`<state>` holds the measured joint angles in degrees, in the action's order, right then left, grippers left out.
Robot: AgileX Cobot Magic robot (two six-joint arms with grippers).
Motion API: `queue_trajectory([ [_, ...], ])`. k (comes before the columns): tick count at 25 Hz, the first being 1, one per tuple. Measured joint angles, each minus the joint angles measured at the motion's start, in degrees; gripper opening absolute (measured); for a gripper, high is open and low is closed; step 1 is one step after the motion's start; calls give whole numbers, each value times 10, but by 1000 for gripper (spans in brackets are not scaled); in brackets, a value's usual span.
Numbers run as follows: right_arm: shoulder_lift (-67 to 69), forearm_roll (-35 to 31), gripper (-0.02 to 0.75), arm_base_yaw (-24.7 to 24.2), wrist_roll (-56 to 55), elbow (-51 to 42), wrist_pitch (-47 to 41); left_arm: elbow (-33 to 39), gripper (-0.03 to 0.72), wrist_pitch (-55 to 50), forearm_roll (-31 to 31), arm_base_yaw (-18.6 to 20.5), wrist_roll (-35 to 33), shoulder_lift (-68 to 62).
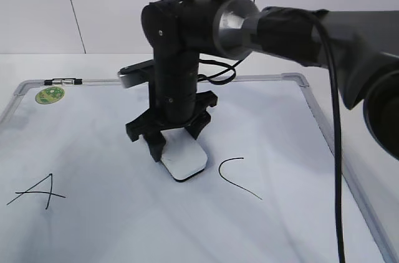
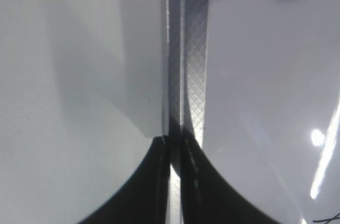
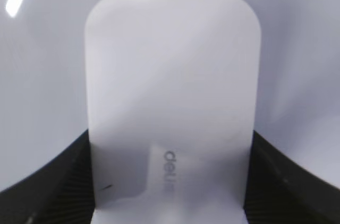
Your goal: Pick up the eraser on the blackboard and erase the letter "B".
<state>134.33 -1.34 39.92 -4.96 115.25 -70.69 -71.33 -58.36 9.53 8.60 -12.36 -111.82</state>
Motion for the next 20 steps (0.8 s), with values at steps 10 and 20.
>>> queue_trajectory([
  [10,-1,-1,522,-32,-6,5,0,0,17,1,2,0,0,0],
  [20,-43,25,522,-39,-16,6,0,0,17,1,2,0,0,0],
])
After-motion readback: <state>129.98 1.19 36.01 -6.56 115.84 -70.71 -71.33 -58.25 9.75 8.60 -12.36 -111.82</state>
